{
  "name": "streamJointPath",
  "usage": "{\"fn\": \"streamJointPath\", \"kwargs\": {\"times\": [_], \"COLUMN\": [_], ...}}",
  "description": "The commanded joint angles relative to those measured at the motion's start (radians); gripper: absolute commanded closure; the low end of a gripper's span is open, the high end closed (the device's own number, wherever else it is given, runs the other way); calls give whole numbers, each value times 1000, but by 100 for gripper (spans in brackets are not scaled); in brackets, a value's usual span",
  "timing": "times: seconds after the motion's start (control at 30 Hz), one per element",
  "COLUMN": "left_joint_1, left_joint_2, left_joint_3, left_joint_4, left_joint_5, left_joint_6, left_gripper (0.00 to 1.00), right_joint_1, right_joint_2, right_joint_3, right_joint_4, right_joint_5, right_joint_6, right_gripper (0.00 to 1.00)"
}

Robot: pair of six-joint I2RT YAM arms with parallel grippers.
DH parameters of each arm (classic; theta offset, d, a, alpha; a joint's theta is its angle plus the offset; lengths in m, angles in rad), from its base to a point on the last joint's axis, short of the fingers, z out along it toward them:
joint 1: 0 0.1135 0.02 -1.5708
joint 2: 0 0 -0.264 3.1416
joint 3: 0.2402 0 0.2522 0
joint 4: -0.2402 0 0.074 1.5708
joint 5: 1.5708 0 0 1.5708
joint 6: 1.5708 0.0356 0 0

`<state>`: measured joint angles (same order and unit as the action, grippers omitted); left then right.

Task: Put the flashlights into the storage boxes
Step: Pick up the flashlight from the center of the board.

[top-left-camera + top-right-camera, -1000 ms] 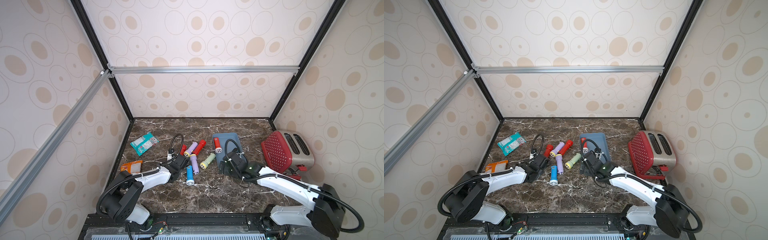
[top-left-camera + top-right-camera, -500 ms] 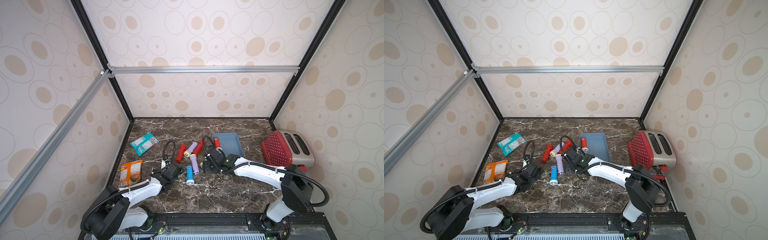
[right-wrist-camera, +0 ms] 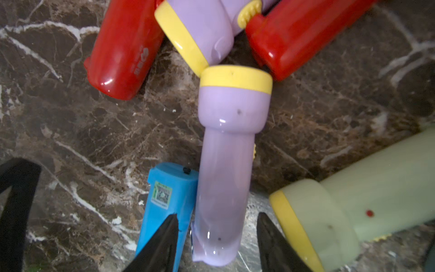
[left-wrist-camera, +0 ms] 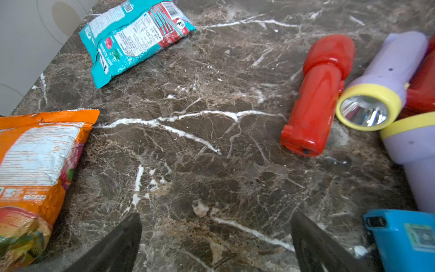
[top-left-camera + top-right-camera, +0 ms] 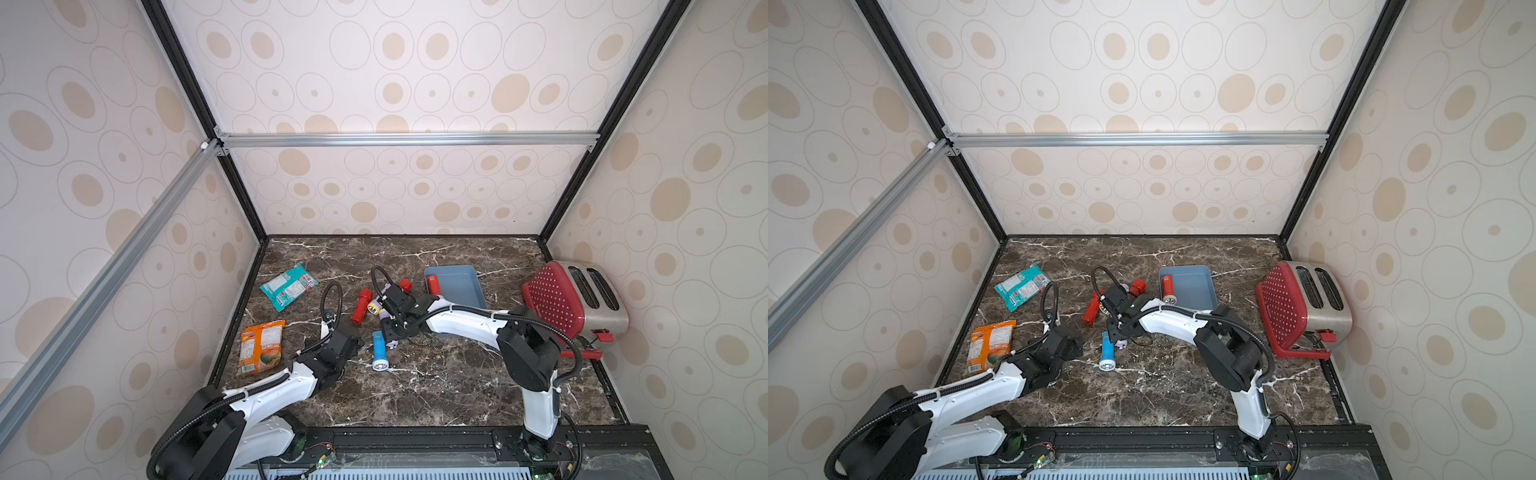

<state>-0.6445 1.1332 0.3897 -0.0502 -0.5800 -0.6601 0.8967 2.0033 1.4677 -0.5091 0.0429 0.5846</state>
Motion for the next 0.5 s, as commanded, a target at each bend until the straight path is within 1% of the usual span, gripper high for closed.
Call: {"fn": "streamJointPath", "kwargs": {"times": [0.0, 0.3, 0.47], "left_joint_1": [-4, -4, -4], "left_joint_2": [-32, -2, 20], "left_joint_3": [-20, -6, 9], "left_joint_4": [28, 29, 21], "left_joint_5": [0, 24, 36], "left_joint_6": [11, 27, 39], "left_gripper": [1, 1, 1], "right_joint_1": [4, 2, 2], "right_joint_2": [50, 156, 191], "right_joint_3": [67, 202, 228], "right_joint_4": [-86, -143, -139], "right_joint_5": [42, 74, 98], "right_joint_6": [-29, -19, -2], "right_gripper": [44, 46, 48]}}
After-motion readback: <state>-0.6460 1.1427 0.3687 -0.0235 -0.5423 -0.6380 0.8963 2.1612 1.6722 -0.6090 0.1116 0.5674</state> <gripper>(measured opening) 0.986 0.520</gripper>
